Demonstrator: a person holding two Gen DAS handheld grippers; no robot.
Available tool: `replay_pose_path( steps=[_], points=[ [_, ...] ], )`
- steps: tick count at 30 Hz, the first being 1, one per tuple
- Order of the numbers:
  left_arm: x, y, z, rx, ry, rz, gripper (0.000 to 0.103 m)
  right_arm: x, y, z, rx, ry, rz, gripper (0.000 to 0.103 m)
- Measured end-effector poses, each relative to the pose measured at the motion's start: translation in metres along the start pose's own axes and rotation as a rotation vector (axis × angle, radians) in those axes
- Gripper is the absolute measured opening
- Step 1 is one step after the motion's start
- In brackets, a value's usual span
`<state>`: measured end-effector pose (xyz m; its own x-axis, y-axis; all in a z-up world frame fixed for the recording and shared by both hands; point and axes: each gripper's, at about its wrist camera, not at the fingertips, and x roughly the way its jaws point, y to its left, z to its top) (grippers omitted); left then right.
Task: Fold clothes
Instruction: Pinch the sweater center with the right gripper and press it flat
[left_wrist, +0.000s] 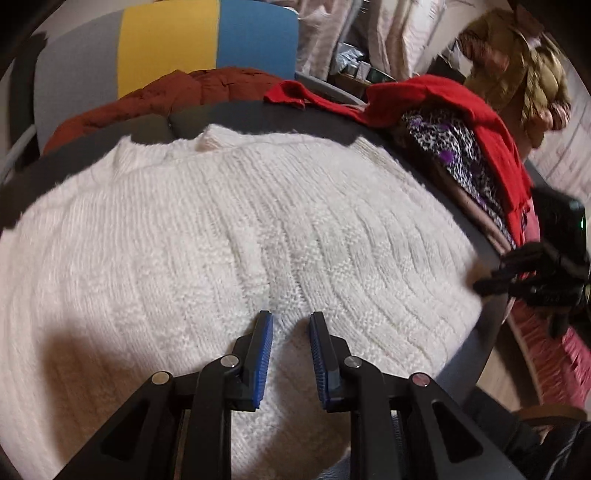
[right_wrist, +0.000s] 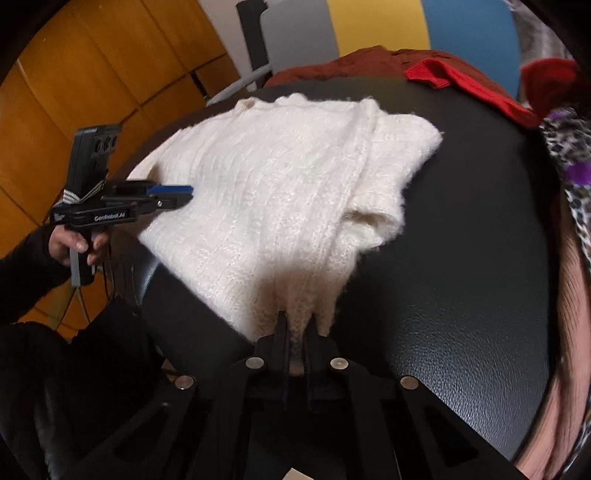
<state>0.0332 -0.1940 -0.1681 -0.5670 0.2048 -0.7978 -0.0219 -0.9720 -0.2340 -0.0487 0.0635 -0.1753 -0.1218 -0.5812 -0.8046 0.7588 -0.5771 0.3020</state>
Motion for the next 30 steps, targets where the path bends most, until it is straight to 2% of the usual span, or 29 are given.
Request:
replay_pose_path(
  steps=[5,7,11,14,17,21,23,25,26,30],
  points=[
    [-0.009,-0.001,0.003,-0.007,-0.017,-0.009,0.020,-0.010,0.009,0.011,0.021,-0.014,-0.054,0.009],
    [-0.019,0.000,0.005,-0.009,-0.046,-0.011,0.020,-0.022,0.012,0.021,0.017,-0.059,-0.081,0.014],
    [-0.033,0.010,0.005,-0.026,-0.089,0.011,0.020,-0.029,0.029,0.057,0.005,-0.178,-0.112,0.014],
    [-0.038,0.017,0.005,-0.039,-0.106,0.037,0.020,-0.006,0.041,0.089,-0.008,-0.203,-0.185,0.014],
    [-0.041,0.025,0.003,-0.054,-0.124,0.068,0.020,0.026,0.046,0.117,0.036,-0.234,-0.225,0.014],
    [-0.040,0.039,0.003,-0.091,-0.139,0.102,0.020,0.062,0.044,0.141,0.045,-0.226,-0.310,0.014],
    [-0.034,0.048,-0.001,-0.122,-0.134,0.098,0.020,0.078,0.035,0.142,0.031,-0.210,-0.400,0.014],
    [-0.030,0.053,-0.005,-0.146,-0.135,0.084,0.020,0.093,0.027,0.141,0.016,-0.197,-0.489,0.009],
    [-0.028,0.055,-0.007,-0.157,-0.137,0.077,0.020,0.095,0.022,0.138,0.009,-0.220,-0.516,0.009],
    [-0.034,0.052,0.004,-0.151,-0.144,0.066,0.020,0.091,0.013,0.135,0.045,-0.249,-0.505,0.009]
  ],
)
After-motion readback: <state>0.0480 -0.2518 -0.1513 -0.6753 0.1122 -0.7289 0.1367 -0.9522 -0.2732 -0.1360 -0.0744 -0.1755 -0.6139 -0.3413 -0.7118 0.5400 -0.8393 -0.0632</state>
